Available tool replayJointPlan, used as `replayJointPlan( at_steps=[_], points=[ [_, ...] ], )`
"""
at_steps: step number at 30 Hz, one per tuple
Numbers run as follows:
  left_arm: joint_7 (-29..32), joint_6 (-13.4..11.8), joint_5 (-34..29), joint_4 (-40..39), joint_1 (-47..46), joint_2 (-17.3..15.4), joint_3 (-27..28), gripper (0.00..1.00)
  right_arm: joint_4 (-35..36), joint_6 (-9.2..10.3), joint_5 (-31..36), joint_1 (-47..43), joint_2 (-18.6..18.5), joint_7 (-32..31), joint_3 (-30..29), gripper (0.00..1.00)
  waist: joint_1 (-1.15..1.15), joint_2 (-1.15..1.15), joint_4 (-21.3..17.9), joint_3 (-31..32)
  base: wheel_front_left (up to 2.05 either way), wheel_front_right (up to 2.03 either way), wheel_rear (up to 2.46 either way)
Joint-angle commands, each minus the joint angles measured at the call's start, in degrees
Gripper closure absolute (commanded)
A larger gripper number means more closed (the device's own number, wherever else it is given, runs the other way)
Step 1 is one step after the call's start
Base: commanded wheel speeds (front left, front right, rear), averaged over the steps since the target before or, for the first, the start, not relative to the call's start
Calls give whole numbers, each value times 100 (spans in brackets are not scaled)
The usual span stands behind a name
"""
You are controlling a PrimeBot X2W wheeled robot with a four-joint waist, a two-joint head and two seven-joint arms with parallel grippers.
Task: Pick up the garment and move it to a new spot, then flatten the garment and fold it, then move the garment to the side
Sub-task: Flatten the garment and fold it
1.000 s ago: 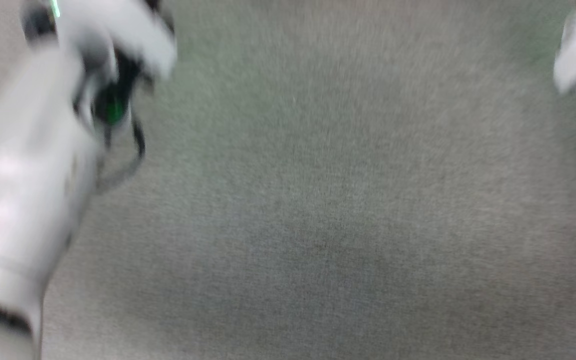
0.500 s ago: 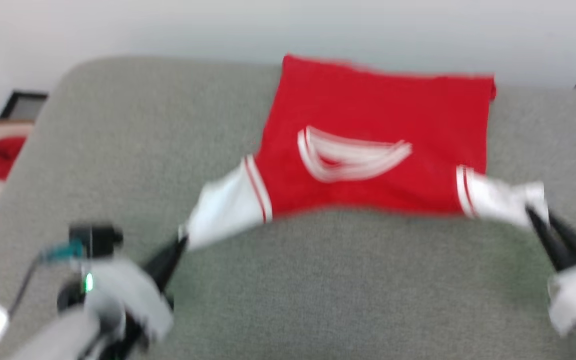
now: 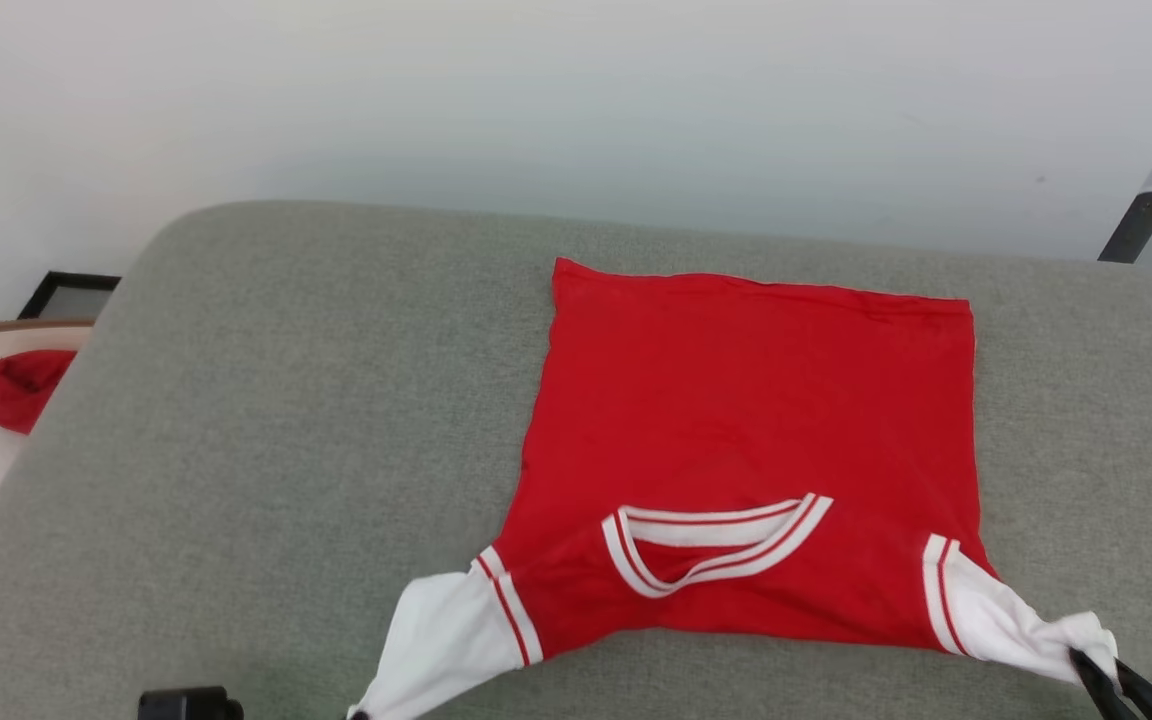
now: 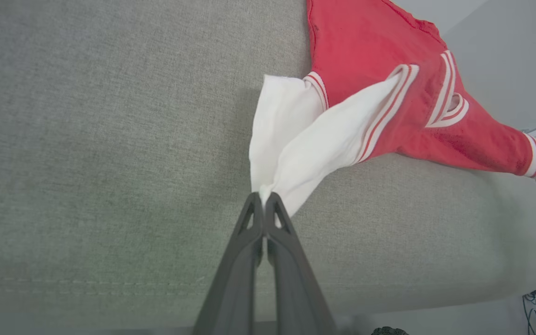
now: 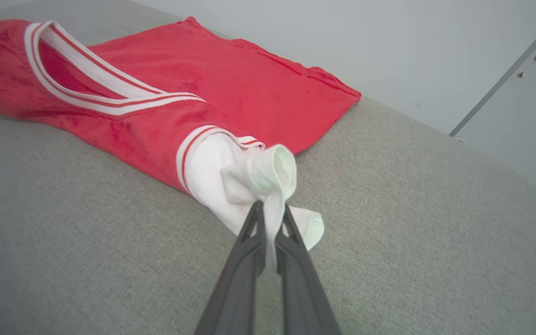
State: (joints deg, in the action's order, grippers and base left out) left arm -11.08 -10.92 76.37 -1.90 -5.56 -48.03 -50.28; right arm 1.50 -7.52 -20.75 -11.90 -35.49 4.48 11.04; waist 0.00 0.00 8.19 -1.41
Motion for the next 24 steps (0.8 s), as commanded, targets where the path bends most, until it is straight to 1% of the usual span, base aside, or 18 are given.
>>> replayJointPlan(
  at_steps=[1,6,12,17,19,20,21,24],
  points=[
    [-11,-43,54,93,90,32,-14,100,111,6,131,-187,79,-39,-171,100,0,0,5,-40,0,0,0],
    [57,57,20,480,71,173,-128,100,203,6,471,-420,145,-195,-256,100,0,0,-27,-86,0,0,0],
    [84,196,-30,971,-92,440,-204,100,117,6,550,-426,272,-376,-242,100,0,0,-73,-133,0,0,0],
    [39,318,-30,1229,-171,637,-214,100,36,6,448,-381,348,-449,-307,99,0,0,-105,-163,0,0,0],
    [17,377,-44,1328,-214,707,-220,100,40,6,422,-365,388,-492,-327,78,0,0,-112,-177,0,0,0],
    [5,400,-55,1364,-243,741,-221,100,63,6,400,-349,410,-527,-342,54,0,0,-115,-186,0,0,0],
    [-12,426,-69,1391,-275,785,-215,100,98,6,366,-330,445,-548,-369,0,0,0,-119,-195,0,0,0],
    [-51,478,-124,1493,-342,880,-218,100,249,6,243,-334,522,-701,-441,0,0,0,-121,-230,0,0,0]
  ],
)
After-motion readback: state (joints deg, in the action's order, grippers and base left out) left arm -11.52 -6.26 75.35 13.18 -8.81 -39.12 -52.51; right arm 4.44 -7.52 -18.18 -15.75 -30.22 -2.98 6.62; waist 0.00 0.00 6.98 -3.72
